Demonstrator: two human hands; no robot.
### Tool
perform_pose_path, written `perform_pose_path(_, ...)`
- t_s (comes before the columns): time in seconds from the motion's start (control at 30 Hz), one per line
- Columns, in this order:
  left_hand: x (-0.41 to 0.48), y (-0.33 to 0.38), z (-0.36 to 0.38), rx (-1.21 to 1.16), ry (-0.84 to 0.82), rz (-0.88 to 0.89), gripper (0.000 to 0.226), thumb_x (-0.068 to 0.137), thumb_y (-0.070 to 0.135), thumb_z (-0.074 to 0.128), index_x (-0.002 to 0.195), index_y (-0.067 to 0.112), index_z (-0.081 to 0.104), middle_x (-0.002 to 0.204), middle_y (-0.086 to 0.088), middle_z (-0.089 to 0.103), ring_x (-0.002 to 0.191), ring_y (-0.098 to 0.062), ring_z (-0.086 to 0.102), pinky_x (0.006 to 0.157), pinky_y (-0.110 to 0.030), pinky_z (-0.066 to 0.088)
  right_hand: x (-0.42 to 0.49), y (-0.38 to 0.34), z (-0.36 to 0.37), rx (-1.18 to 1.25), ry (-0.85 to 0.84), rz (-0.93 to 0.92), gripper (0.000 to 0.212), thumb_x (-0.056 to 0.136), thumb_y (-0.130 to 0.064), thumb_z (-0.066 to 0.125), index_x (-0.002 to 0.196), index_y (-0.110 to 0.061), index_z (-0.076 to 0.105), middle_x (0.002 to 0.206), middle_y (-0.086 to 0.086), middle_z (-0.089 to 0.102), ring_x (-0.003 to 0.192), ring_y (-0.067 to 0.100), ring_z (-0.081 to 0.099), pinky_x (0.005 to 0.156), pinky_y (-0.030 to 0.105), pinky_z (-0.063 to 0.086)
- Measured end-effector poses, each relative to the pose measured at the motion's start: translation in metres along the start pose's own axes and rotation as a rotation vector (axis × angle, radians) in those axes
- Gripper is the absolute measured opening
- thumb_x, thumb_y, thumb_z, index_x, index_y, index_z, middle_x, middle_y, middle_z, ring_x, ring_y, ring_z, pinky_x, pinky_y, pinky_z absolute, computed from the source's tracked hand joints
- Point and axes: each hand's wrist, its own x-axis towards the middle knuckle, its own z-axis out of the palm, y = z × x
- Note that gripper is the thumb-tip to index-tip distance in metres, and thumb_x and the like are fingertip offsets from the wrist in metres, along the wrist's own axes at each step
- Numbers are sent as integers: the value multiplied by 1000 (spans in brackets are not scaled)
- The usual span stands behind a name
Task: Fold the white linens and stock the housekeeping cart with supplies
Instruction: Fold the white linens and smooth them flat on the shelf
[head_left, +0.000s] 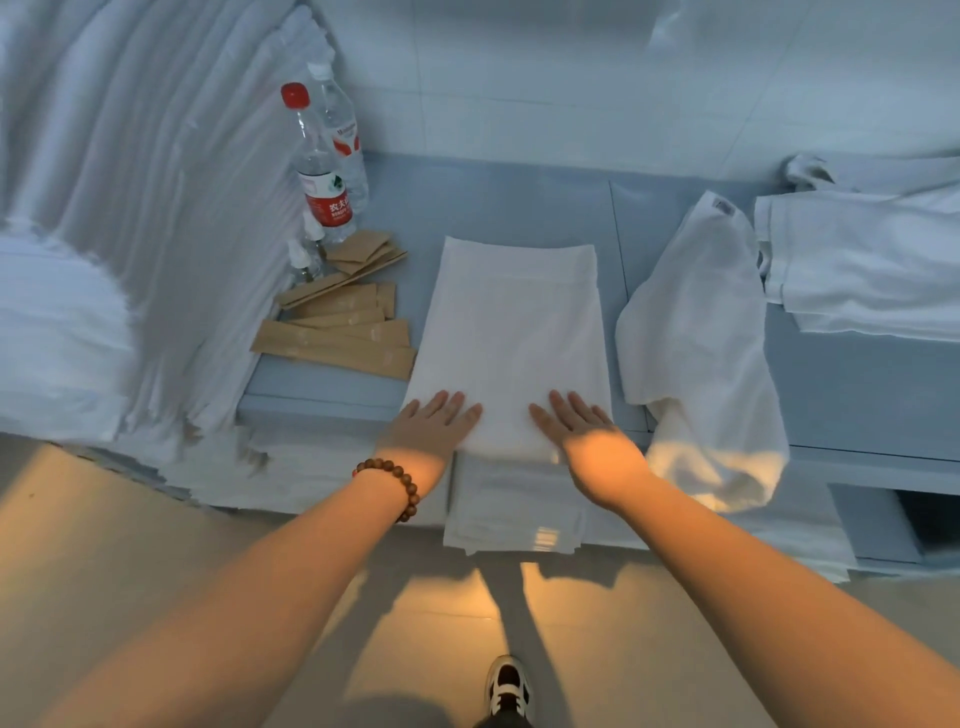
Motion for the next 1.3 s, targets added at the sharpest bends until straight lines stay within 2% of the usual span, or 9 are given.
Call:
perform_pose_path(0.13, -22, 2, -22, -8, -3, 19, 59, 97, -2, 31, 150, 24, 22, 157, 0, 25, 143, -17, 23, 119, -37, 7, -29, 5, -14, 138, 74, 24, 57, 92, -6, 39, 146, -20, 30, 148, 11, 38, 132, 31, 41, 100, 40, 40)
perform_pose_path(0.23, -41, 0, -36, -71, 157, 93, 34, 99, 13, 37, 130, 23, 46, 117, -3, 62, 107, -23, 57, 101, -32, 34, -50, 10, -25, 174, 89, 25, 46, 88, -11, 45, 133, -22, 42, 118, 10, 61, 102, 35, 57, 72, 38, 43)
perform_pose_path(0.33, -62, -4, -47, -139, 314, 156, 23, 98, 28, 48, 119, 20, 50, 85, -4, 63, 74, -24, 57, 60, -31, 37, -69, 16, -40, 219, 105, 0, 31, 88, -17, 52, 119, -20, 49, 96, 9, 64, 89, 31, 57, 65, 37, 40)
perform_pose_path(0.43, -76, -8, -65, -234, 326, 195, 23, 95, 38, 52, 107, 19, 48, 77, 0, 60, 63, -19, 53, 48, -30, 34, -86, 20, -60, 344, 131, -7, 19, 87, -20, 58, 105, -22, 57, 82, 2, 64, 75, 20, 55, 65, 36, 45)
perform_pose_path(0.6, -83, -18, -110, -445, 312, 176, 21, 92, 39, 58, 104, 22, 56, 83, 0, 63, 76, -20, 58, 62, -33, 45, -98, 33, -98, 560, 203, -28, 20, 83, -35, 72, 97, -22, 64, 85, -8, 66, 80, 12, 59, 73, 30, 47)
perform_pose_path(0.73, -62, -26, -150, -505, 412, 101, 23, 87, 35, 66, 102, 19, 62, 91, -2, 66, 85, -21, 58, 76, -36, 45, -75, 51, -122, 623, 338, -5, 38, 82, -38, 72, 112, -19, 63, 105, -11, 62, 97, 9, 55, 81, 22, 40)
perform_pose_path(0.87, -20, -37, -171, -446, 438, 53, 21, 89, 33, 64, 101, 16, 61, 95, -2, 63, 91, -21, 56, 76, -34, 41, -30, 75, -133, 710, 370, 69, 29, 83, -38, 71, 106, -26, 60, 103, -7, 60, 94, 12, 54, 72, 17, 38)
perform_pose_path(1.13, 70, -54, -143, -378, 310, -96, 28, 100, 26, 46, 120, 12, 57, 119, -13, 57, 111, -27, 51, 96, -34, 37, 62, 105, -106, 750, 331, 207, 33, 84, -30, 71, 111, -15, 63, 104, -1, 59, 93, 14, 52, 76, 24, 36)
perform_pose_path(1.3, 107, -67, -109, -340, 262, -133, 27, 102, 23, 39, 121, 13, 56, 118, -12, 54, 111, -30, 51, 96, -42, 39, 94, 103, -85, 763, 386, 307, 26, 85, -27, 69, 108, -16, 64, 98, 0, 58, 84, 15, 51, 61, 24, 36)
